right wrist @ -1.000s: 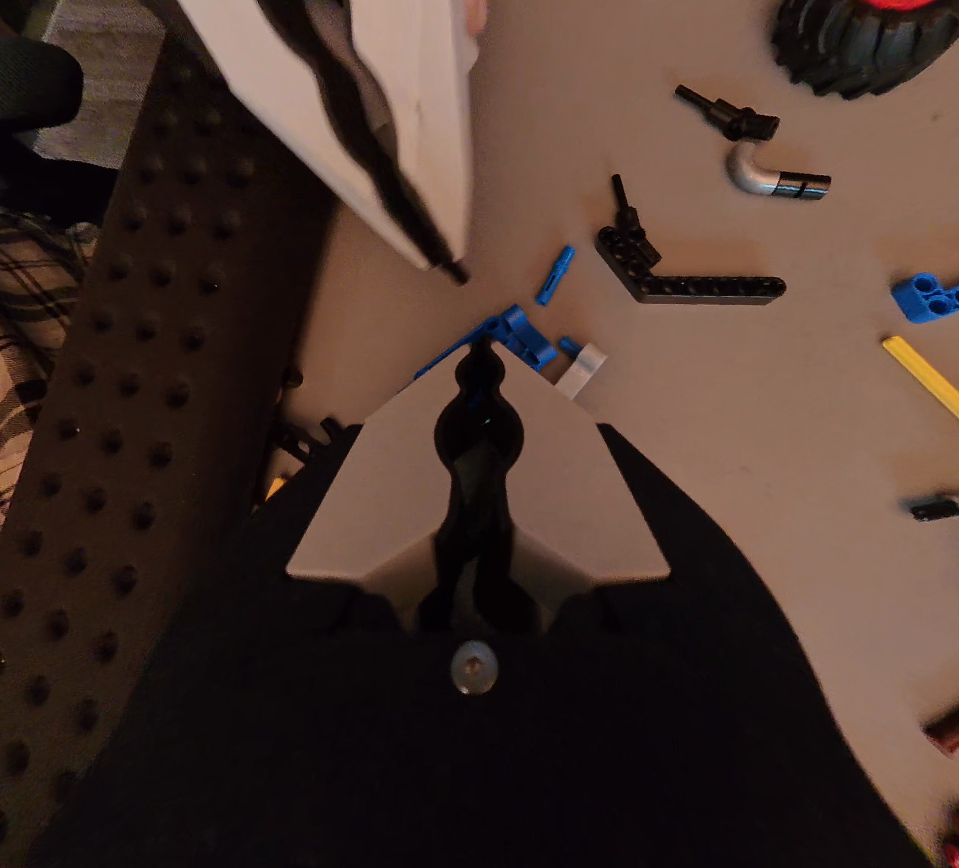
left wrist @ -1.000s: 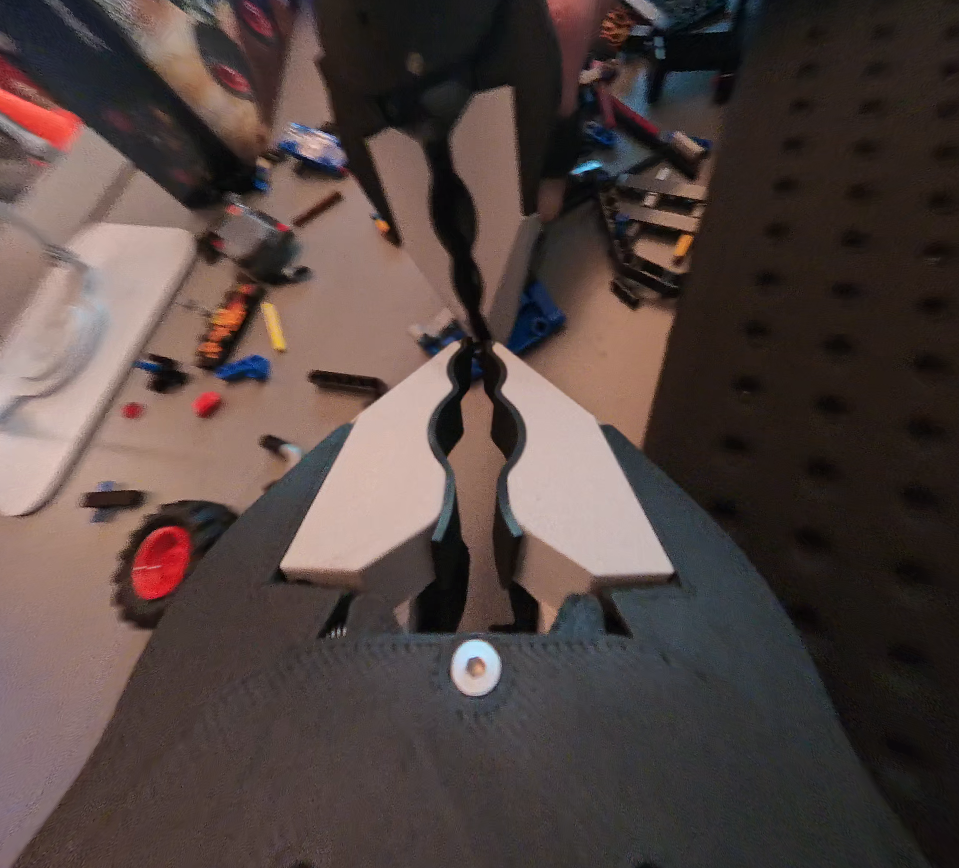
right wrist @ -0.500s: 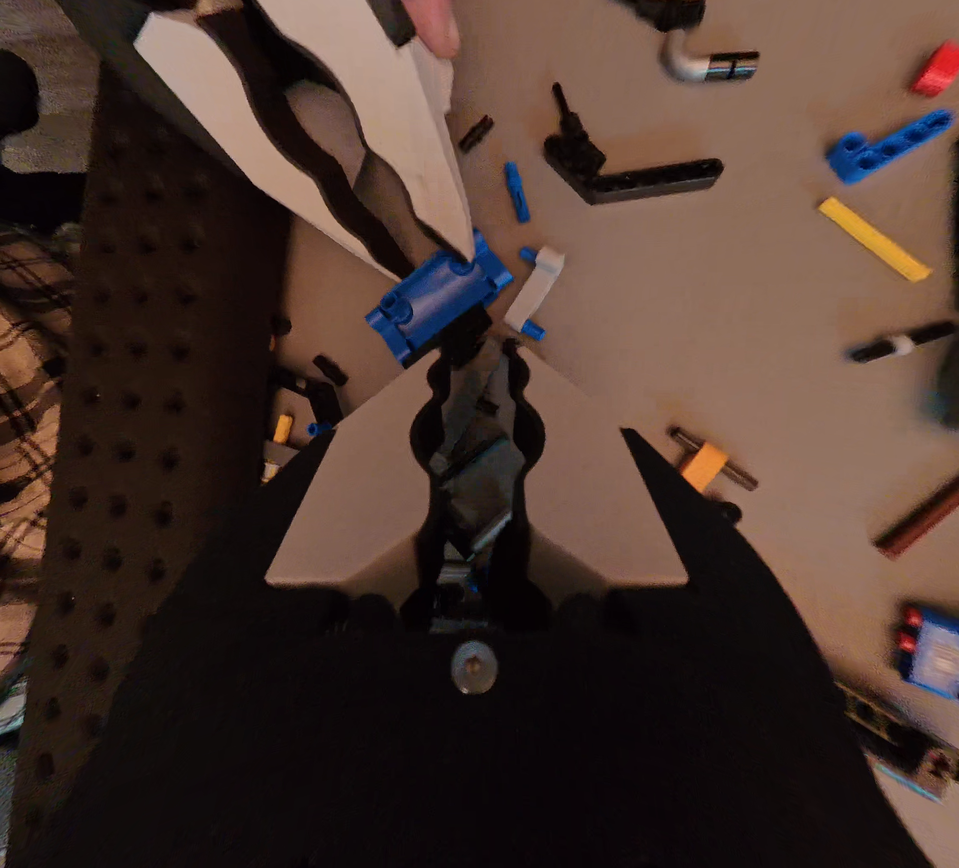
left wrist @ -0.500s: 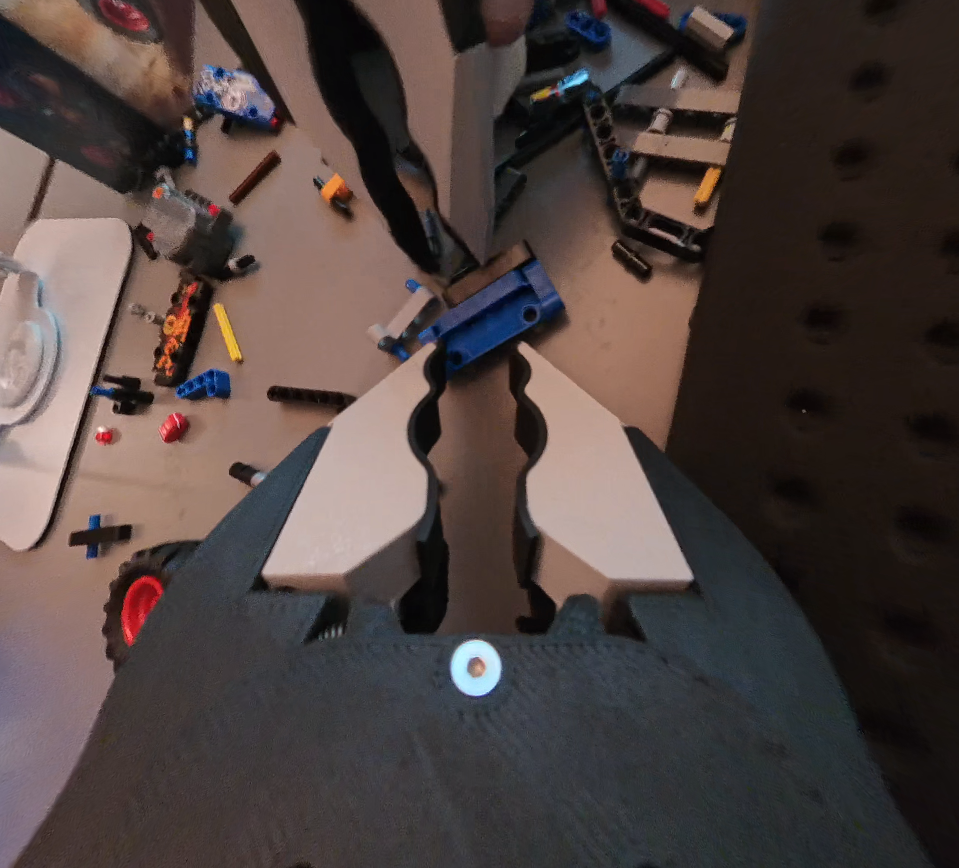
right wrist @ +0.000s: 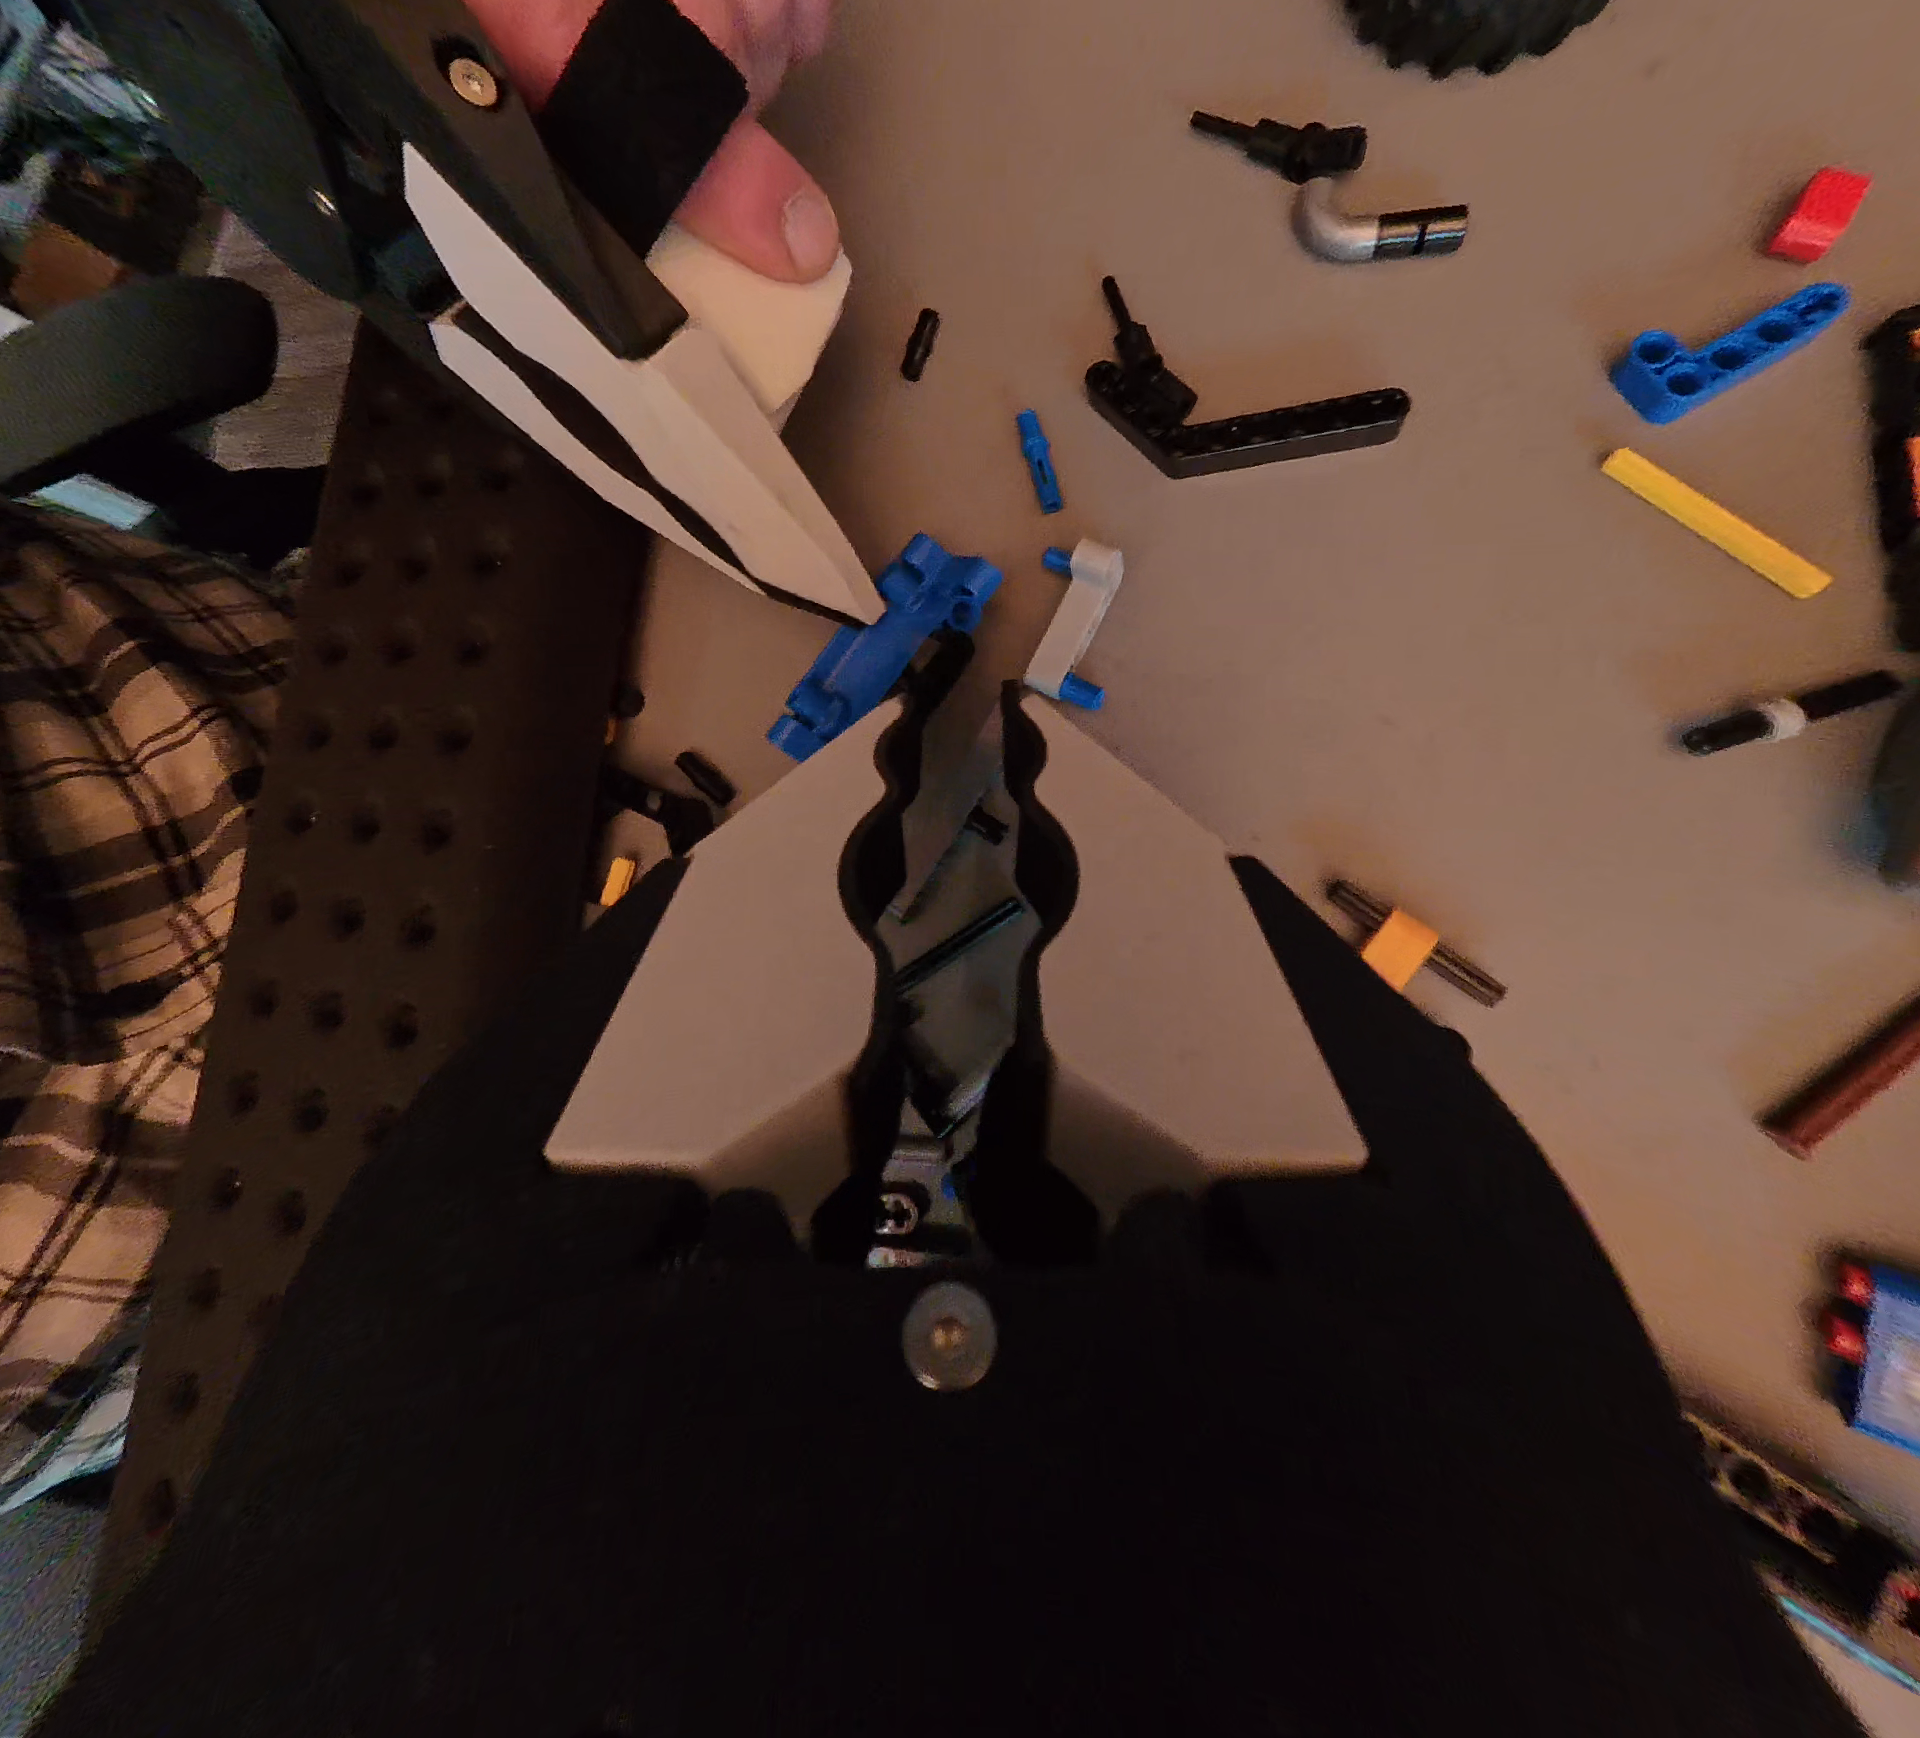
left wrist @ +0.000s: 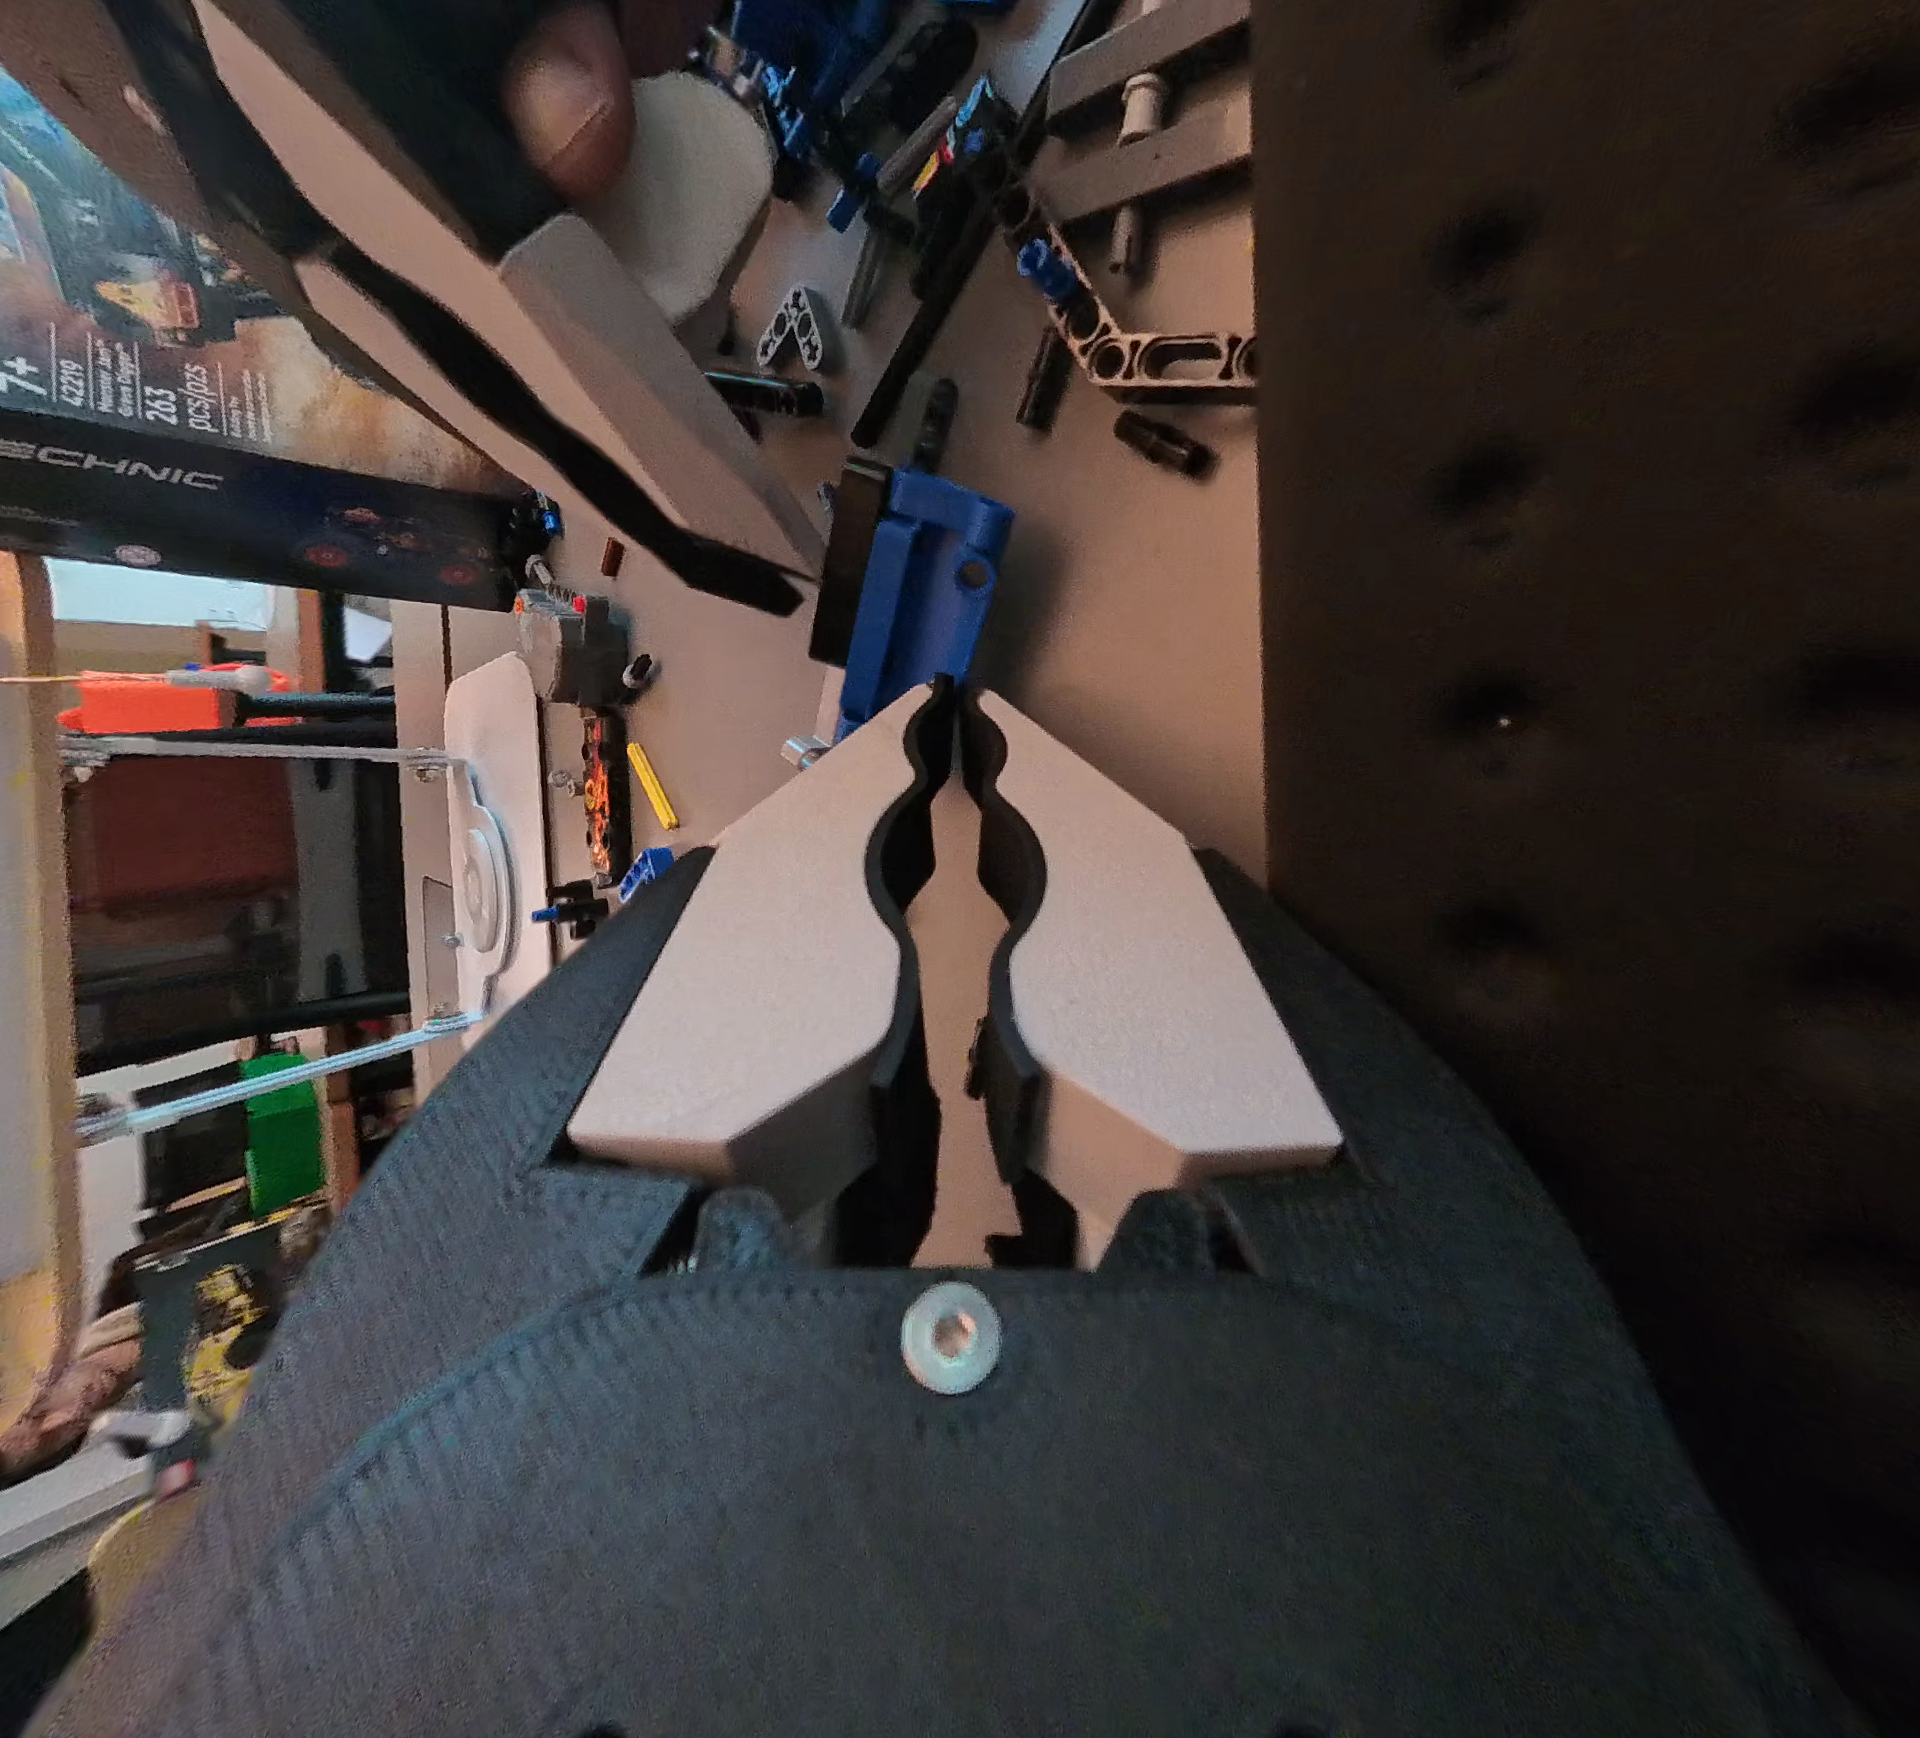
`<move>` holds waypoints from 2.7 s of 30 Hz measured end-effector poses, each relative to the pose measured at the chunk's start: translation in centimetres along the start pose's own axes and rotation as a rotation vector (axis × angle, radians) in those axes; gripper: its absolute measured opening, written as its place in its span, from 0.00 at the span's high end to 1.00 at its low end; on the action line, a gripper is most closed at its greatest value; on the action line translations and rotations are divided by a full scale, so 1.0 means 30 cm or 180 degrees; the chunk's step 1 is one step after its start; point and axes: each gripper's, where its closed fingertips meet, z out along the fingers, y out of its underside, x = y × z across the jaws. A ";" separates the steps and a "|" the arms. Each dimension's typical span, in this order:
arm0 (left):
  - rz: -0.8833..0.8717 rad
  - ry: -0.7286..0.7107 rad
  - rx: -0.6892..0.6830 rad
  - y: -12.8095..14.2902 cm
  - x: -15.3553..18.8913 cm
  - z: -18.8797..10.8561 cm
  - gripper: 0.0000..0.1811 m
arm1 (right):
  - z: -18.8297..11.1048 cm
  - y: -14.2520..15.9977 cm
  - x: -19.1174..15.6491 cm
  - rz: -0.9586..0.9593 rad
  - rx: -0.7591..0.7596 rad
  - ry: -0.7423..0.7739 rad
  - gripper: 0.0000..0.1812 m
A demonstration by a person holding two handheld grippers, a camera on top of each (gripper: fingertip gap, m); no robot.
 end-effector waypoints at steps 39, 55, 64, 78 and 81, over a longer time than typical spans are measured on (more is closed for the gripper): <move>-0.2528 -0.0421 0.1616 -0.116 -0.346 -0.157 0.96 | -0.247 -0.278 -0.123 -0.1474 0.1402 0.1108 0.98; -0.2496 -0.0434 0.1354 -0.103 -0.323 -0.109 0.96 | -0.198 -0.260 -0.093 -0.2608 0.0578 0.2402 0.97; -0.2755 -0.0194 0.1742 -0.139 -0.327 -0.133 0.97 | -0.217 -0.265 -0.137 -0.3036 0.0526 0.2889 0.97; -0.3317 -0.0426 0.1489 -0.013 -0.363 -0.106 0.97 | -0.303 -0.281 -0.158 -0.1319 0.1923 0.1401 1.00; -0.3297 -0.0482 0.1596 -0.021 -0.387 -0.141 0.97 | -0.356 -0.246 -0.117 -0.1666 0.1624 0.2047 1.00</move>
